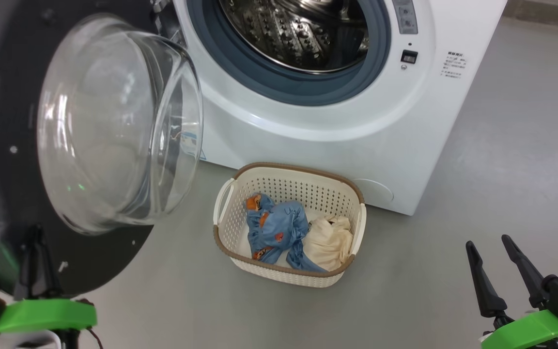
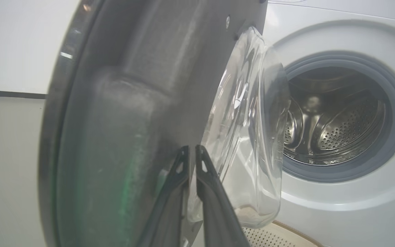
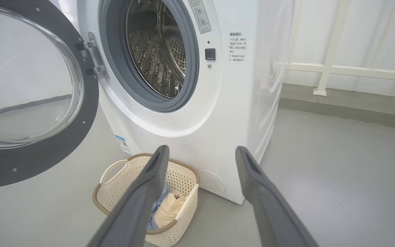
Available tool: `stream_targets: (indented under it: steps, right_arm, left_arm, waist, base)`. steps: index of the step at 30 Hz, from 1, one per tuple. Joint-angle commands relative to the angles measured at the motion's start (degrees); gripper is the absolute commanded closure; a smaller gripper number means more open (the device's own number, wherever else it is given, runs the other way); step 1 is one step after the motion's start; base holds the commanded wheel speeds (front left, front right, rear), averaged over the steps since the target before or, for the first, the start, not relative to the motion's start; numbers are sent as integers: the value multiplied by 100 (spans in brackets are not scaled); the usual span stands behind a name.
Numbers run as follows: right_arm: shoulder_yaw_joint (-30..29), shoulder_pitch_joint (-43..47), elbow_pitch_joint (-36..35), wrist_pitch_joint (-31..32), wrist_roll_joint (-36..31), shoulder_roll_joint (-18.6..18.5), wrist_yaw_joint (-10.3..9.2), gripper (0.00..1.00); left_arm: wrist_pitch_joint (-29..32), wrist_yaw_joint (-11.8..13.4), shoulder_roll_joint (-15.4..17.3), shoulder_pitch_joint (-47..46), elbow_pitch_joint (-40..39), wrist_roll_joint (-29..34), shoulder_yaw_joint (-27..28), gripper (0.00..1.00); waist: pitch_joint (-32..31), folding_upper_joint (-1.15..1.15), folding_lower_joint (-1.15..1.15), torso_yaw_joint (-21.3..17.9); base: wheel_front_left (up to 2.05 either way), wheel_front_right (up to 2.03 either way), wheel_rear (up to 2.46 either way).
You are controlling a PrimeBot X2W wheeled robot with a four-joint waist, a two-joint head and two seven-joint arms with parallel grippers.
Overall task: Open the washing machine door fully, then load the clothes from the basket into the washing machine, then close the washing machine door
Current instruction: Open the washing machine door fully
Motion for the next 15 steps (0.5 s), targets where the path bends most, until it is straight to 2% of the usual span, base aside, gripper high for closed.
stream_targets:
  steps: [1,15]
  right_arm:
    - [99,-142,-158,-70,-31,-160,25,0]
    - [108,-387,-187,-70,-82,-341,25,0]
  left_arm:
    - [-41,71,258,-278,-55,86,343,100]
    - [-41,-51,381,-1020,642,572,1211,100]
  waist:
    - [64,0,0,26]
    - [515,0,0,98]
  base:
    - [0,0,0]
    - [0,0,0]
